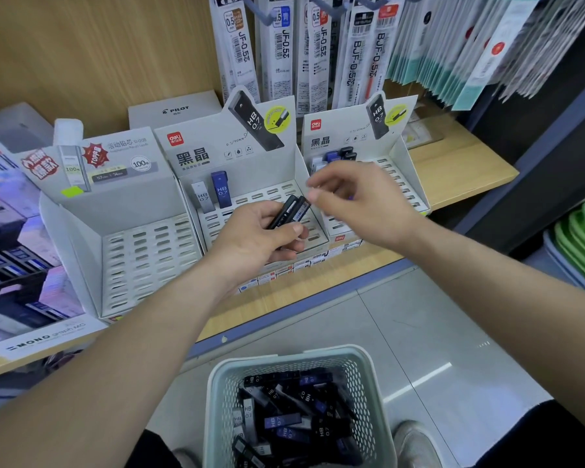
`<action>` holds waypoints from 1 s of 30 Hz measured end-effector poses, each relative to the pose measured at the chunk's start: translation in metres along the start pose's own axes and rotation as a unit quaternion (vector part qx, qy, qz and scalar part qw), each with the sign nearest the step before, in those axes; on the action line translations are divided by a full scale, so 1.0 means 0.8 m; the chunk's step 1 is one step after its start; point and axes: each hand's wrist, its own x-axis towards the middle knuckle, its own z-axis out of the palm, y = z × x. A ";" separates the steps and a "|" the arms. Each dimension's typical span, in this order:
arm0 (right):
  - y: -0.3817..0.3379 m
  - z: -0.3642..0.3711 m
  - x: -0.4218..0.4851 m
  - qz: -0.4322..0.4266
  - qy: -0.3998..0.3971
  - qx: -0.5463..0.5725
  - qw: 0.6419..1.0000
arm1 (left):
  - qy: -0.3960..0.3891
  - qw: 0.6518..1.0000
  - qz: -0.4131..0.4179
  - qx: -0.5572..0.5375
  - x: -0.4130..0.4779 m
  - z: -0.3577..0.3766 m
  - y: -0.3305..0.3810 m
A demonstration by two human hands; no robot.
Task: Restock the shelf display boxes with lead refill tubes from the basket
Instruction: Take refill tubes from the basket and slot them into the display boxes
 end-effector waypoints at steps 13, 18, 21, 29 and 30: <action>0.009 -0.005 -0.001 0.060 -0.060 0.171 0.982 | 0.038 0.999 0.006 -0.012 0.002 -0.007 0.003; 0.010 -0.002 -0.001 0.077 -0.095 0.133 0.984 | 0.068 0.997 0.011 0.024 0.003 -0.007 0.003; 0.007 0.000 -0.003 0.079 -0.113 0.113 0.984 | 0.069 0.997 0.013 0.027 0.002 -0.007 0.003; 0.005 0.010 -0.007 0.076 -0.118 0.130 0.981 | 0.067 0.997 0.027 0.032 0.005 -0.007 -0.001; 0.005 0.010 -0.007 0.075 -0.125 0.127 0.981 | 0.059 0.997 0.028 0.041 0.005 -0.007 -0.002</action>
